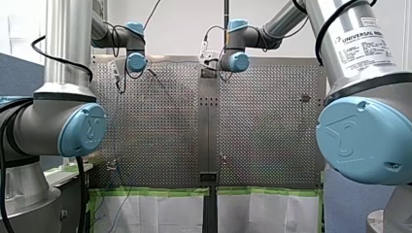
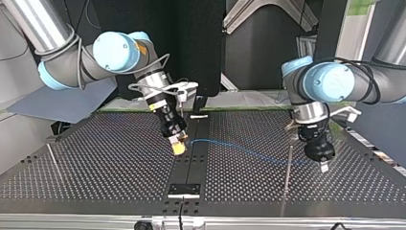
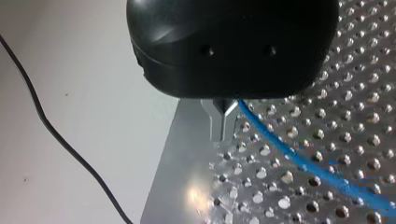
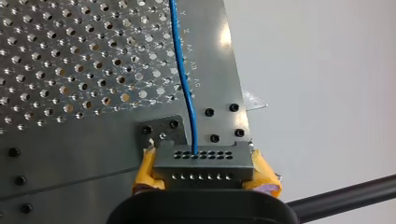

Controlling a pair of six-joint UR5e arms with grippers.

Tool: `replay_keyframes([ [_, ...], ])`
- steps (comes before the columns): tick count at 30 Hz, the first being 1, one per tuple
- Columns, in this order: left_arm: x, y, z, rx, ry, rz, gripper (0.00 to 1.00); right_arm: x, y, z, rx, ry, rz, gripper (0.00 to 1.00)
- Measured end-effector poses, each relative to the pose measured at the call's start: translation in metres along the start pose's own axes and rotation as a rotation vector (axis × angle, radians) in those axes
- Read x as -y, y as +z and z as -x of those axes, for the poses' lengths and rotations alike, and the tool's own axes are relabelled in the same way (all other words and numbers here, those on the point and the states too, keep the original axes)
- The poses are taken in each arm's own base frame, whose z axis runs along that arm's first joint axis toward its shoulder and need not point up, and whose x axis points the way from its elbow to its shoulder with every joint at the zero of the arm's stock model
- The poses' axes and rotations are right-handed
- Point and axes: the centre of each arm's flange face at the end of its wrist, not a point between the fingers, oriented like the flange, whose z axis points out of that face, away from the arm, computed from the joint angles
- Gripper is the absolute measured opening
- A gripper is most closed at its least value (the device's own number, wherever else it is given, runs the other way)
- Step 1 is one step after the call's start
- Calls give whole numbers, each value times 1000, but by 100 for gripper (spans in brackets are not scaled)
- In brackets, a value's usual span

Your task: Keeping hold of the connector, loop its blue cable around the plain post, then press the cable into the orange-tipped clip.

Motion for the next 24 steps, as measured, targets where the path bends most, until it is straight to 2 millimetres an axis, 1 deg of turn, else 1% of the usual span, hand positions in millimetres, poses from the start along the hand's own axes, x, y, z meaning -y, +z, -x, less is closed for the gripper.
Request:
replay_keyframes([
  [8,-9,17,-21,-23,7,-6,0,-3,1,8,11,0,6,0],
  [15,-14,27,-26,-21,-22,-29,0,-5,5,24,25,0,7,0],
  [17,-16,29,-32,-29,-26,-37,0,-5,5,26,26,0,8,0],
  [21,-18,34,-50,-61,-21,-53,0,-6,6,31,28,-1,10,0],
  [24,-21,37,-66,-88,-17,-57,0,-8,8,40,39,-3,16,0],
])
